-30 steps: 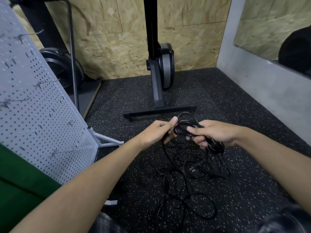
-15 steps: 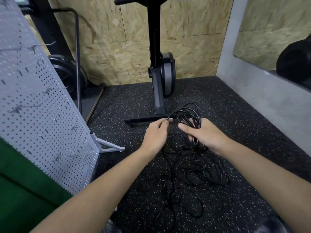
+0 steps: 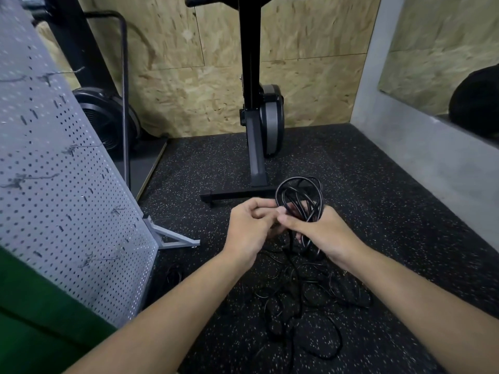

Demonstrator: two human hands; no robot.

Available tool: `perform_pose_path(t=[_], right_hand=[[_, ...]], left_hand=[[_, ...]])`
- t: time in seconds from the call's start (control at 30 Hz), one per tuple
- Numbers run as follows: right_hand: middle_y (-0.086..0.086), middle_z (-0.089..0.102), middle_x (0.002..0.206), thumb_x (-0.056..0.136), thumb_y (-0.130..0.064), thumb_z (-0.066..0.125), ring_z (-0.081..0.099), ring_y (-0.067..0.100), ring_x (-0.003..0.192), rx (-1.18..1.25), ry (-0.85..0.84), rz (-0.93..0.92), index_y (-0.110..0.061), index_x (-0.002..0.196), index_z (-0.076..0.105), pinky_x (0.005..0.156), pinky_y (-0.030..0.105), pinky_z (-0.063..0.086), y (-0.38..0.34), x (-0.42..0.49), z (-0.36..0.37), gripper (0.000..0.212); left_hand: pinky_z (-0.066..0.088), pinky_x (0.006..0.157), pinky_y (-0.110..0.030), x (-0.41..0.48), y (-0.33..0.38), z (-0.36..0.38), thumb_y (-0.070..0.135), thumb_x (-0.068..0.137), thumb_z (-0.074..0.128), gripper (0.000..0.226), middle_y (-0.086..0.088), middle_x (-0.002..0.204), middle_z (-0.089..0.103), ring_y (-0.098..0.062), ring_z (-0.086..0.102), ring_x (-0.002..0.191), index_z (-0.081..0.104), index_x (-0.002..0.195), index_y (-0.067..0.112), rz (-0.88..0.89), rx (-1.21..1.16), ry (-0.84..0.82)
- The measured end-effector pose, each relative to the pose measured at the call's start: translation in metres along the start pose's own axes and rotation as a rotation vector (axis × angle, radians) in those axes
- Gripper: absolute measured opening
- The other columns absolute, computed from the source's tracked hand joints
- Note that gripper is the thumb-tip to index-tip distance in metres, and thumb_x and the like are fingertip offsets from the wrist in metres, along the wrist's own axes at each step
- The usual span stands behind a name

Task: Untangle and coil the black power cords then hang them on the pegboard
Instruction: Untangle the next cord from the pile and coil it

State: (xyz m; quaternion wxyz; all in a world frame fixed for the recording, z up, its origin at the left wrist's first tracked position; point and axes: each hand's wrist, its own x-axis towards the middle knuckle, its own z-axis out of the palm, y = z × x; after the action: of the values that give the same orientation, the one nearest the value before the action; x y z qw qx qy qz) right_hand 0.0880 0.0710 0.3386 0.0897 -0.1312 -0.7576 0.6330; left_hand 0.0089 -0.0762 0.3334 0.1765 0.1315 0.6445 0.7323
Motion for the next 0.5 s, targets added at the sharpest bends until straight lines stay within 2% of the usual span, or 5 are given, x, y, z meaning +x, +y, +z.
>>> perform_pose_path(t=[0.07,0.17,0.33,0.4,0.5], right_hand=[[0.007,0.078,0.095,0.086,-0.03,0.085,0.069,0.009,0.078,-0.061,-0.045,0.018,-0.018,0.104,0.079,0.081,0.032,0.056,0.001,0.005,-0.002,0.023],[-0.008,0.079,0.096,0.086,-0.029,0.085,0.072,0.003,0.088,-0.094,-0.057,0.02,-0.026,0.106,0.078,0.089,0.029,0.054,0.003,0.009,-0.004,0.022],[-0.015,0.079,0.106,0.095,-0.031,0.076,0.071,-0.001,0.1,-0.074,-0.056,0.012,-0.032,0.111,0.076,0.09,0.024,0.05,0.001,0.009,-0.007,0.016],[-0.004,0.08,0.104,0.099,-0.025,0.071,0.074,0.01,0.103,0.01,-0.038,-0.009,-0.021,0.105,0.079,0.096,0.031,0.054,-0.002,0.006,-0.005,0.011],[0.001,0.074,0.084,0.098,-0.021,0.071,0.07,0.022,0.087,0.19,0.052,0.019,-0.014,0.085,0.074,0.094,0.044,0.055,-0.01,0.003,-0.007,0.015]], left_hand=[[0.059,0.066,-0.023,0.004,-0.002,-0.005,0.01,0.089,0.081,0.013,-0.015,0.086,0.079,-0.017,0.074,0.075,0.075,0.098,0.003,0.032,0.06,0.028],[0.059,0.077,-0.022,0.009,-0.002,-0.011,0.017,0.088,0.084,0.008,0.0,0.087,0.08,-0.014,0.075,0.083,0.082,0.09,0.01,0.164,0.205,0.04],[0.057,0.084,-0.021,0.004,-0.004,-0.01,0.025,0.099,0.072,0.014,0.0,0.094,0.079,-0.013,0.075,0.091,0.08,0.101,0.014,0.23,0.253,-0.037],[0.053,0.086,-0.016,0.0,-0.011,-0.007,0.028,0.105,0.062,0.02,-0.001,0.101,0.078,-0.014,0.074,0.097,0.074,0.11,0.012,0.172,0.267,-0.123],[0.052,0.101,-0.031,-0.004,-0.026,-0.003,0.025,0.109,0.05,0.023,0.006,0.106,0.075,-0.01,0.069,0.107,0.068,0.114,0.012,0.0,0.307,-0.335]])
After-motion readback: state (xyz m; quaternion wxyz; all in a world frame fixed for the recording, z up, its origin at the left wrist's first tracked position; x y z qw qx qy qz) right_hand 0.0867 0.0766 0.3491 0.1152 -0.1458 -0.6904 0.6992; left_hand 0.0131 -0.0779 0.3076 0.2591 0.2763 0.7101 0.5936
